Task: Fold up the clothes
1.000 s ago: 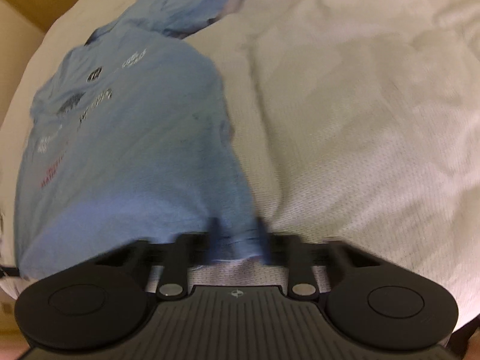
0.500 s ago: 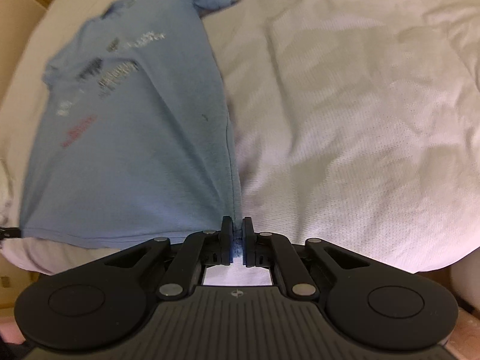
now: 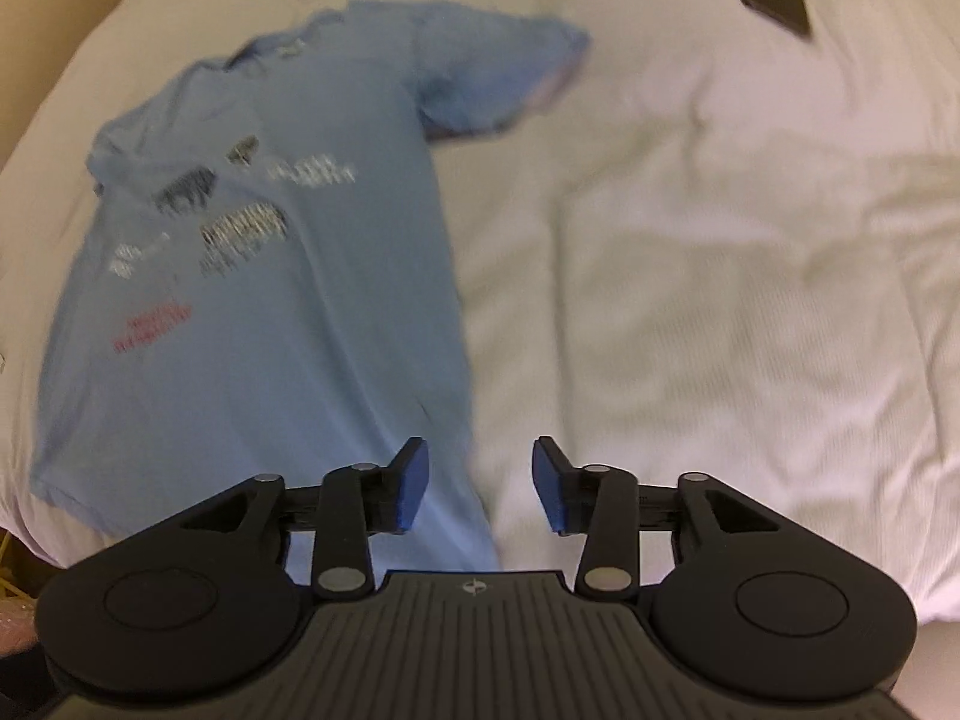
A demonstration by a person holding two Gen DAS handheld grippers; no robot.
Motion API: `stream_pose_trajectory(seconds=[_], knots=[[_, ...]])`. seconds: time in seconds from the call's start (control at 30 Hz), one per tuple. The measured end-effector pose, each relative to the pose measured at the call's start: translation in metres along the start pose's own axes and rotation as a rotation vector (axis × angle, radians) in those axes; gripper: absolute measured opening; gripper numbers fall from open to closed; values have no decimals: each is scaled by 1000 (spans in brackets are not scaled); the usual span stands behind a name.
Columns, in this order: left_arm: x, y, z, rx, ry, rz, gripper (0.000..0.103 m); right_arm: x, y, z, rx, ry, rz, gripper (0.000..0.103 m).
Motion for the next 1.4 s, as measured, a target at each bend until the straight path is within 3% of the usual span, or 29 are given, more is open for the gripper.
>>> stream_pose_trajectory(seconds=[0.17, 0.3, 0.37, 0.43, 0.57, 0.63, 0.67, 0.8, 0.9, 1.0, 1.17, 1.4], knots=[[-28, -43, -96, 69, 8, 52, 22, -25, -1, -41, 19, 1, 21, 45], [-41, -80, -162, 107, 92, 169, 22, -44, -9, -72, 13, -3, 44, 49], [-45, -102, -188, 102, 185, 266, 22, -55, -19, -86, 3, -2, 46, 49], [-49, -125, -207, 74, 316, 372, 22, -66, -29, -100, -8, -1, 47, 51], [-53, -159, -221, 45, 497, 487, 20, -93, -54, -126, -32, 4, 48, 51], [-52, -163, -219, 50, 546, 517, 1, -105, -64, -137, -41, 24, 43, 51], [-52, -162, -217, 61, 553, 521, 1, -110, -68, -143, -41, 29, 40, 51], [-70, -129, -199, 106, 493, 373, 1, -121, -76, -164, -36, 45, 39, 51], [-88, -120, -184, 84, 479, 309, 1, -118, -76, -175, -19, 39, 42, 52], [-101, -122, -176, 70, 462, 178, 3, -111, -81, -182, -18, 35, 43, 53], [-102, -98, -166, 119, 460, 110, 8, -92, -89, -191, -9, 71, 45, 55], [-54, -58, -117, 98, 428, 35, 14, -6, -100, -218, 48, 146, 135, 57]])
Point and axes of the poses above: each gripper's, at about its wrist camera, not at the fingertips, and y roughly against the way its jaws point, x to its right, z to its underside, the point moved 7 cm from there along -y, roughly the way its jaws point, and after that the axes turned 8 degrees about y, right-handed, at the moved point
